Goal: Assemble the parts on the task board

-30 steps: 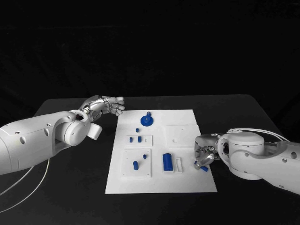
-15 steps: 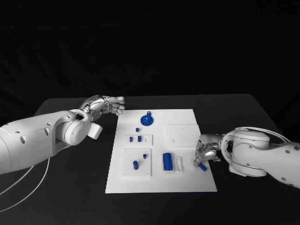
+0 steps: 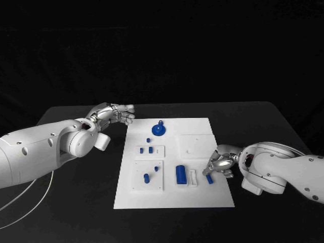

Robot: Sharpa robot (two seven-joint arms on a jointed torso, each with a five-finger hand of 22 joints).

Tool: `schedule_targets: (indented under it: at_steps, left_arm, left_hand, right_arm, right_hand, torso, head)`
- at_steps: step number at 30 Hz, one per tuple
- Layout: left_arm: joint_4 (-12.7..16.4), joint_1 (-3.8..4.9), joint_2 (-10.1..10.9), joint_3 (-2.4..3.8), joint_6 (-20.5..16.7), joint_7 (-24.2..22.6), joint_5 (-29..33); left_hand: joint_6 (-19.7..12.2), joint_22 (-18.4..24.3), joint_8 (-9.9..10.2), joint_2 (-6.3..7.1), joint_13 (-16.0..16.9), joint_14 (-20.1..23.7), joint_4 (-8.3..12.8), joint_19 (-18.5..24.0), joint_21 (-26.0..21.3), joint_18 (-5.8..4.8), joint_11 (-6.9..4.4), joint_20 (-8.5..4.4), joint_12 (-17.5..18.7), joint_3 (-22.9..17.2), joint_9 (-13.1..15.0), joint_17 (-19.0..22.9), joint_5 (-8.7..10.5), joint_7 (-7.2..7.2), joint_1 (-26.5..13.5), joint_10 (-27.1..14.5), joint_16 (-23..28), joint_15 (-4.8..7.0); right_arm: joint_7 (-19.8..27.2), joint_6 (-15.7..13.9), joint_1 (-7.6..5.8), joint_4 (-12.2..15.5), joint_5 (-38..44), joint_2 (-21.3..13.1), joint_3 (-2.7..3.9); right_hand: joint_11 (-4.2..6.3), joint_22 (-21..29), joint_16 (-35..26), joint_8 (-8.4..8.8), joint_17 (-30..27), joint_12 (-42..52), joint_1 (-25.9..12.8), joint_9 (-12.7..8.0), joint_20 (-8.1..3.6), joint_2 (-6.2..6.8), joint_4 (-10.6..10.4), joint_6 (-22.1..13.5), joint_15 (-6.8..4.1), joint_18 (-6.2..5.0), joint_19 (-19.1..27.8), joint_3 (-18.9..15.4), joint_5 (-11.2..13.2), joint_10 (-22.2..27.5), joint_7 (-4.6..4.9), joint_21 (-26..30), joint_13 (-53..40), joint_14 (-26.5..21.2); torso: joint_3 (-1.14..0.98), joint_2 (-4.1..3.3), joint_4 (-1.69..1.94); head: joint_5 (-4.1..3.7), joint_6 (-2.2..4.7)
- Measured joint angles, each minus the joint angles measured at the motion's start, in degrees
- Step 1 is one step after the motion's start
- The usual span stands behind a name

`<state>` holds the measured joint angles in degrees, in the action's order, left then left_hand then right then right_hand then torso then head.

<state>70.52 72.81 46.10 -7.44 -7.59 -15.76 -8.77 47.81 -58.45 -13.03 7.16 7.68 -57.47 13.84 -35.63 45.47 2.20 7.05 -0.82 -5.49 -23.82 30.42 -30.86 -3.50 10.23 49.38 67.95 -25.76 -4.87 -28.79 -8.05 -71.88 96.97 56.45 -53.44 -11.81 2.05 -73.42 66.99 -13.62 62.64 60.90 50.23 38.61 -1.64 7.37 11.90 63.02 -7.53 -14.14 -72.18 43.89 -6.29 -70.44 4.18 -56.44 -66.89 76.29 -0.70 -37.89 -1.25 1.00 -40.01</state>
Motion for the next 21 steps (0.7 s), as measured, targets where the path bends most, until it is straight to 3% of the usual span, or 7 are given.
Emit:
schedule_targets:
  at_steps: [1, 3, 11, 21]
  left_arm:
    - [0.00, 0.00, 0.00, 0.00, 0.00, 0.00, -0.01]
    - [0.00, 0.00, 0.00, 0.00, 0.00, 0.01, -0.04]
    - [0.00, 0.00, 0.00, 0.00, 0.02, 0.07, -0.10]
    - [0.00, 0.00, 0.02, -0.01, 0.07, 0.15, -0.17]
  left_hand:
    - [0.00, -0.03, 0.00, 0.00, 0.00, 0.00, 0.00, 0.00, 0.00, 0.00, 0.00, 0.00, 0.00, 0.00, 0.00, 0.00, 0.00, 0.00, 0.00, 0.00, 0.00, 0.00]
    - [0.00, -0.05, 0.00, 0.00, 0.00, 0.00, 0.00, 0.00, 0.00, 0.00, 0.00, 0.00, 0.00, 0.00, 0.00, -0.04, 0.00, 0.00, 0.00, 0.00, 0.00, 0.00]
    - [0.00, -0.04, 0.00, 0.00, 0.00, 0.00, 0.00, 0.00, 0.00, 0.00, 0.00, 0.00, 0.00, 0.00, 0.00, -0.05, 0.00, 0.00, 0.00, 0.00, 0.00, 0.00]
    - [0.00, -0.08, 0.00, 0.00, 0.00, 0.00, 0.00, 0.00, 0.00, 0.00, 0.00, 0.00, 0.00, 0.00, 0.01, -0.10, 0.00, 0.00, 0.00, 0.00, 0.00, 0.00]
  right_arm:
    - [0.09, -0.40, 0.01, 0.06, -0.67, 0.05, -0.01]
    - [0.30, -1.20, 0.05, 0.13, -2.06, 0.21, -0.06]
    - [0.77, -3.25, 0.30, 0.35, -7.38, 1.07, -0.24]
    - [0.81, -3.48, 0.29, 0.48, -10.01, 1.59, -0.24]
  right_hand:
    - [0.00, 0.00, 0.00, 0.00, 0.00, 0.00, -0.01, -1.91, -0.01, 0.00, -0.05, 0.00, 0.06, -0.01, -0.01, -0.02, 0.16, 0.00, 0.00, -0.01, 0.00, 0.07]
    - [0.00, 0.00, 0.00, 0.20, -0.01, 0.04, -0.04, -3.04, -0.01, 0.02, -0.28, 0.00, 0.06, 0.00, -0.01, -0.13, 0.30, 0.00, 0.00, -0.01, 0.00, 0.07]
    - [0.00, 0.05, 0.00, 0.38, -0.05, 0.04, -1.12, -3.00, 0.00, 0.64, -0.69, 0.04, 0.07, -0.02, -0.01, -0.17, 0.30, 0.00, -0.04, -0.01, 0.00, 0.08]
    - [0.00, 0.05, 0.01, 0.37, -0.10, 0.05, -1.16, -2.96, 0.01, 0.68, -0.50, 0.07, -0.15, -0.06, 0.00, -0.35, 0.30, 0.01, -0.08, -0.01, -0.01, -0.15]
  torso:
    - [0.00, 0.00, 0.00]
    - [0.00, 0.00, 0.00]
    - [0.01, -0.01, 0.00]
    - [0.00, -0.01, -0.02]
  head:
    - [0.01, -0.01]
    - [0.04, -0.04]
    - [0.10, -0.04]
    - [0.24, -0.13]
